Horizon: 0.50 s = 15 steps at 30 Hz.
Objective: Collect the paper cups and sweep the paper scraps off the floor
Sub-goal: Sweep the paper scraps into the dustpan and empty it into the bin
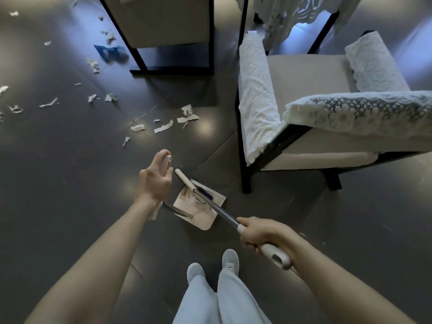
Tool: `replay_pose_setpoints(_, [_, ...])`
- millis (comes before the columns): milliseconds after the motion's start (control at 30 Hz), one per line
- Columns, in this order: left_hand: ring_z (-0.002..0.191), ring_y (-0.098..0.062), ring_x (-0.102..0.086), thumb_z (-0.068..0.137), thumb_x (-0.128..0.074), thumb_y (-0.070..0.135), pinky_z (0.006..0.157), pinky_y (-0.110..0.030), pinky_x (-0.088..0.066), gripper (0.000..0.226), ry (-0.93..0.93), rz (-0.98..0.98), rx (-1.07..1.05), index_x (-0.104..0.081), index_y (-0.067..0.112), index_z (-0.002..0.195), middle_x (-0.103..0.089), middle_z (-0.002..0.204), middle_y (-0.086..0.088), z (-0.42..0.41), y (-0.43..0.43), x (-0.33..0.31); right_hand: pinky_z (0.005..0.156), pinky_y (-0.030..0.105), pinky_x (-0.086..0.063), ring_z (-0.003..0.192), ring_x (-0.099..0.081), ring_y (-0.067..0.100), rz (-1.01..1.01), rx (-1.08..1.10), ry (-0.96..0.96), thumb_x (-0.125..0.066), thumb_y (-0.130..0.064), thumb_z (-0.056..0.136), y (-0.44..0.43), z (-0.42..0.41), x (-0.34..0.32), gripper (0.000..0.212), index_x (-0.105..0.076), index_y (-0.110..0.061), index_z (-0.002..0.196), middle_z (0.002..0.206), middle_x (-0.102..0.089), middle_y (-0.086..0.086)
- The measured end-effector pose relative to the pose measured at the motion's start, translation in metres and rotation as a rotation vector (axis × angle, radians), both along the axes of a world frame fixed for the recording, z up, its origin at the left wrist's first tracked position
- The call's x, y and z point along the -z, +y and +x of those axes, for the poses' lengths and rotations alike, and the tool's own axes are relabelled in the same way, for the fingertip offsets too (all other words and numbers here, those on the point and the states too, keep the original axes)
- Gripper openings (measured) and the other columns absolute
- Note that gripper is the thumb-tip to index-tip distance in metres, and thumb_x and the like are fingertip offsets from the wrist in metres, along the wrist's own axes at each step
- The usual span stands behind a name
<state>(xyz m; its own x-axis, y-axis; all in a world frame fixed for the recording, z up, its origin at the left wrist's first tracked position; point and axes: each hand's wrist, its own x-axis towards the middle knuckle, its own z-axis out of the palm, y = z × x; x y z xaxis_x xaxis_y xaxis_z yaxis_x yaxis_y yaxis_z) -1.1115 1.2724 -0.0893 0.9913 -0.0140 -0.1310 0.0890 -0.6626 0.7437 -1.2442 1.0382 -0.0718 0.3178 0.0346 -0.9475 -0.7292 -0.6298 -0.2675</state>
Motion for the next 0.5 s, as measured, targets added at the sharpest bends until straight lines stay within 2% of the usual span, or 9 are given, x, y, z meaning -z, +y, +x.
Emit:
replay_pose_setpoints(100, [0.086,-0.032,-0.063,0.089,-0.058,0.023,0.077,-0.038,-0.050,0.028,-0.055,0.022,-0.114,-0.049,0.042,0.108,-0.067,0.092,-0.005,-0.005,0.030,-0.013,0.044,0.022,-0.048,0.052,-0.055,0.010,0.014,-0.068,-0.024,-0.051,-0.011,0.085,0.020,0.015,-0.014,0.062,-0.035,-0.033,0.141,0.078,-0.060,0.004])
replay_pose_setpoints(267, [0.083,-0.027,-0.060,0.081,-0.054,0.031,0.072,-0.031,-0.042,0.028,-0.210,0.044,-0.383,-0.049,0.038,0.107,-0.060,0.088,0.005,-0.019,0.111,-0.049,0.050,0.028,-0.051,0.049,-0.056,0.014,0.043,-0.345,-0.195,-0.052,-0.009,0.081,0.075,0.058,-0.047,0.049,-0.047,-0.025,0.127,0.071,-0.060,0.003])
replay_pose_setpoints(333, [0.083,-0.026,-0.060,0.078,-0.053,0.031,0.073,-0.031,-0.042,0.029,-0.267,0.028,-0.502,-0.053,0.035,0.107,-0.059,0.087,0.007,-0.029,0.148,-0.064,0.051,0.030,-0.050,0.046,-0.055,0.015,0.042,-0.471,-0.282,-0.051,-0.009,0.080,0.110,0.079,-0.063,0.041,-0.051,-0.021,0.119,0.066,-0.059,0.002])
replay_pose_setpoints(433, [0.076,-0.024,-0.058,0.076,-0.054,0.029,0.069,-0.027,-0.040,0.030,-0.351,0.044,-0.658,-0.056,0.028,0.107,-0.058,0.083,0.007,-0.044,0.205,-0.085,0.043,0.024,-0.046,0.039,-0.052,0.013,0.065,-0.621,-0.381,-0.046,-0.012,0.085,0.171,0.108,-0.081,0.029,-0.053,-0.018,0.113,0.062,-0.058,0.000])
replay_pose_setpoints(500, [0.071,-0.027,-0.060,0.078,-0.055,0.027,0.067,-0.029,-0.045,0.029,-0.367,0.050,-0.742,-0.055,0.030,0.106,-0.059,0.080,0.004,-0.051,0.243,-0.099,0.045,0.027,-0.047,0.041,-0.052,0.015,0.085,-0.708,-0.434,-0.040,-0.012,0.089,0.217,0.124,-0.090,0.026,-0.053,-0.016,0.111,0.064,-0.058,0.001])
